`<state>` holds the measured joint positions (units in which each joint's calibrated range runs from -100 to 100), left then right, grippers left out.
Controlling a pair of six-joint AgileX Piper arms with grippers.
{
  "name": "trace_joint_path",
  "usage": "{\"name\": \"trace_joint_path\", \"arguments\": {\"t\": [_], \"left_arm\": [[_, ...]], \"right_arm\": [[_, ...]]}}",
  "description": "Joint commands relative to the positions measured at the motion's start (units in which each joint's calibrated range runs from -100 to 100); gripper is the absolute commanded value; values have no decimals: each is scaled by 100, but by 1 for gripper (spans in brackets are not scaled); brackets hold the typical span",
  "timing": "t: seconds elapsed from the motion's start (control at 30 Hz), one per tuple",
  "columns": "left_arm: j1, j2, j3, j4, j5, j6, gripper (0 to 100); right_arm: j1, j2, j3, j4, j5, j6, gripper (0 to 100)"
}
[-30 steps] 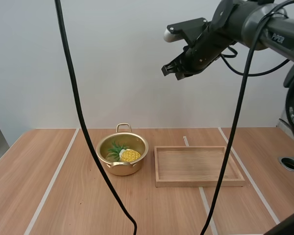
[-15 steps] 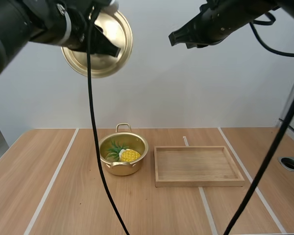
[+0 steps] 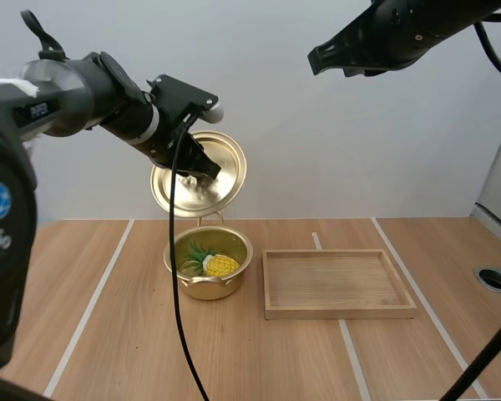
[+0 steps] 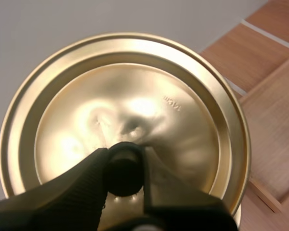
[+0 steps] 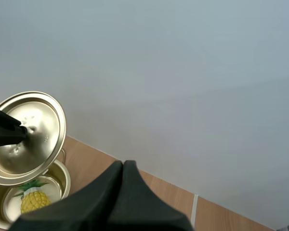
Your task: Open the pot, put the pineapple inside, and close it
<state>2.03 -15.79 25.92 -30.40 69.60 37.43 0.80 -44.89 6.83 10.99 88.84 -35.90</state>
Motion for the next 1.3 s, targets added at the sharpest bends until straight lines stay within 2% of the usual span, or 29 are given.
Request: {"name": "trace_joint_path", "arguments": {"t": [0.0,0.53,0.83,1.0,1.1,1.27], "left_arm": [[-9,615,0,-157,728,251,0],[-17,1709,0,-210,1398,581,0],[-31,1898,0,387,1683,517,0],[-31,1898,0,450,1654,517,0],[-88,1898,0,450,1509,517,0],[-285,2030,0,459,1277,420,0]], "right_arm": [[-19,-268,205,-306,98,54,0],[-19,-703,241,-439,252,54,0],[-19,-713,241,-439,425,133,0],[-19,-713,241,-439,486,204,0],[-19,-713,241,-415,672,204,0],[-19,-713,241,-404,910,204,0]]}}
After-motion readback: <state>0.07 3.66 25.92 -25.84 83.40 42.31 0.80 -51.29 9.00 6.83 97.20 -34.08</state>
